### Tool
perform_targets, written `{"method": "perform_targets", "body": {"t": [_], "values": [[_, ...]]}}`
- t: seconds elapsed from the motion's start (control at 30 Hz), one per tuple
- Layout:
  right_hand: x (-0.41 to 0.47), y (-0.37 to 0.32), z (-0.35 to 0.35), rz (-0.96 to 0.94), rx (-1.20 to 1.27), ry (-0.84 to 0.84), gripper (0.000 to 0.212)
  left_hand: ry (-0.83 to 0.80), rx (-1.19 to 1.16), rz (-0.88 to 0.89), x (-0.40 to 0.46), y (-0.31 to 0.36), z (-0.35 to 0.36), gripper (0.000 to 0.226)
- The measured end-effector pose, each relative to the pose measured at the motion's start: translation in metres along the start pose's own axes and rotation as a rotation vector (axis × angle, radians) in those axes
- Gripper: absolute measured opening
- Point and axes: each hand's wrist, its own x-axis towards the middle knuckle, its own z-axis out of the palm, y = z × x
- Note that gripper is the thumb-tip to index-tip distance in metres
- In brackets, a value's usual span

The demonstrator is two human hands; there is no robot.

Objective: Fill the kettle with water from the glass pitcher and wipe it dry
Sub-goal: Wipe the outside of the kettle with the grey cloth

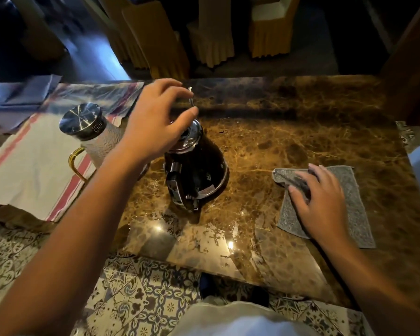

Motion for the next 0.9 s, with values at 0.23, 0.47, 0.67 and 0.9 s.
{"method": "perform_targets", "body": {"t": [0.23, 0.47, 0.67, 0.9], "values": [[-0.018, 0.009, 0.002, 0.011, -0.164, -0.133, 0.053, -0.05, -0.184, -0.022, 0.002, -0.007, 0.036, 0.024], [-0.002, -0.034, -0.01, 0.18, 0.647, -0.166, 0.03, -0.076, -0.279, 0.058, 0.001, -0.014, 0.032, 0.017], [0.041, -0.1, -0.019, 0.71, 1.642, -0.181, 0.026, -0.122, -0.326, 0.129, -0.003, -0.014, 0.029, 0.017], [0.068, -0.176, -0.013, 0.413, 1.459, -0.203, 0.028, 0.037, -0.228, 0.003, -0.011, -0.008, 0.04, 0.024]]}}
